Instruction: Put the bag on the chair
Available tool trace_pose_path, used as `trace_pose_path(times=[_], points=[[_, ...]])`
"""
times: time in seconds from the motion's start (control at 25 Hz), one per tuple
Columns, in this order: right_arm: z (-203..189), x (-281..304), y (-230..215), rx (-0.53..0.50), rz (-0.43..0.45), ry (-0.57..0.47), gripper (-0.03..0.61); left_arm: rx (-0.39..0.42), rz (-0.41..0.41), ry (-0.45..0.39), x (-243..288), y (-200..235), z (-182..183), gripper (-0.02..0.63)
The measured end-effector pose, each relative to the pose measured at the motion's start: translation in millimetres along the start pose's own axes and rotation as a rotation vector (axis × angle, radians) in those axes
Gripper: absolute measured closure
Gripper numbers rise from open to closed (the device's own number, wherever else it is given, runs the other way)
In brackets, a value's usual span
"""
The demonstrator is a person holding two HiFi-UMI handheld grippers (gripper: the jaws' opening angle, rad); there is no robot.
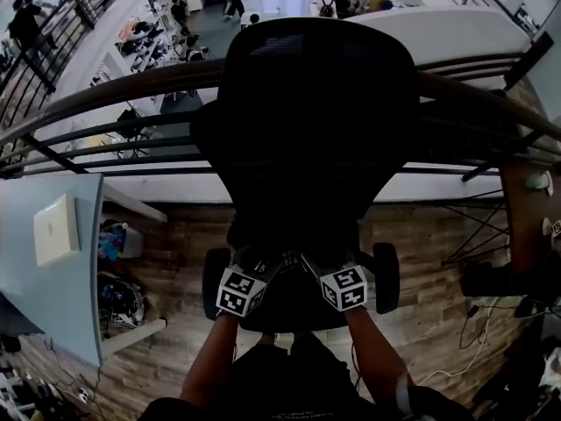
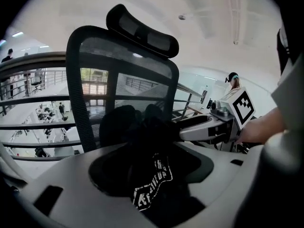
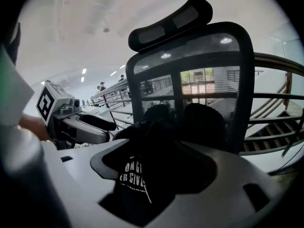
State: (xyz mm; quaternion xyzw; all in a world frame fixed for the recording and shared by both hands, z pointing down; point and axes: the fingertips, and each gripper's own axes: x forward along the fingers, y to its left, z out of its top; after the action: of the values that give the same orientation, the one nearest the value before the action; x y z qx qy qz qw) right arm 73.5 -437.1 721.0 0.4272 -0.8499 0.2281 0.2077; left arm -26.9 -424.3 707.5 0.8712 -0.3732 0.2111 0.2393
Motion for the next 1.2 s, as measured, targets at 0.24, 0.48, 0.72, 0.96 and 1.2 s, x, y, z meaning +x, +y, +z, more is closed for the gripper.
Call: trace_pose_path(times=[0.24, 0.48, 0.72, 0.96, 1.2], points=[[59.9, -35.4, 29.7, -0.073, 0.012, -0.129, 0.298, 0.050, 0.011, -0.075, -34.1, -11.3, 39.6, 0.342], [107.6, -46.2, 68.7, -0.189, 0.050, -0.212, 0.298, 0.110, 0.010, -0.153, -65.1, -32.9, 69.2, 0.366], [142.0, -61.3, 87.9, -0.209, 0.024, -0.316, 0.444, 0.246, 0.142, -0.322, -104.9, -22.3, 110.9, 0.552], [164.1, -80.1, 93.9, -0.287, 0.016, -0.366, 0.560, 0.183, 0.087, -0.386, -114.4, -29.5, 126.8, 0.601], [172.3, -84.3, 110.7, -0.360, 0.045, -0.403, 0.560, 0.163, 0.001, -0.392, -121.9, -41.1, 133.7, 0.601]])
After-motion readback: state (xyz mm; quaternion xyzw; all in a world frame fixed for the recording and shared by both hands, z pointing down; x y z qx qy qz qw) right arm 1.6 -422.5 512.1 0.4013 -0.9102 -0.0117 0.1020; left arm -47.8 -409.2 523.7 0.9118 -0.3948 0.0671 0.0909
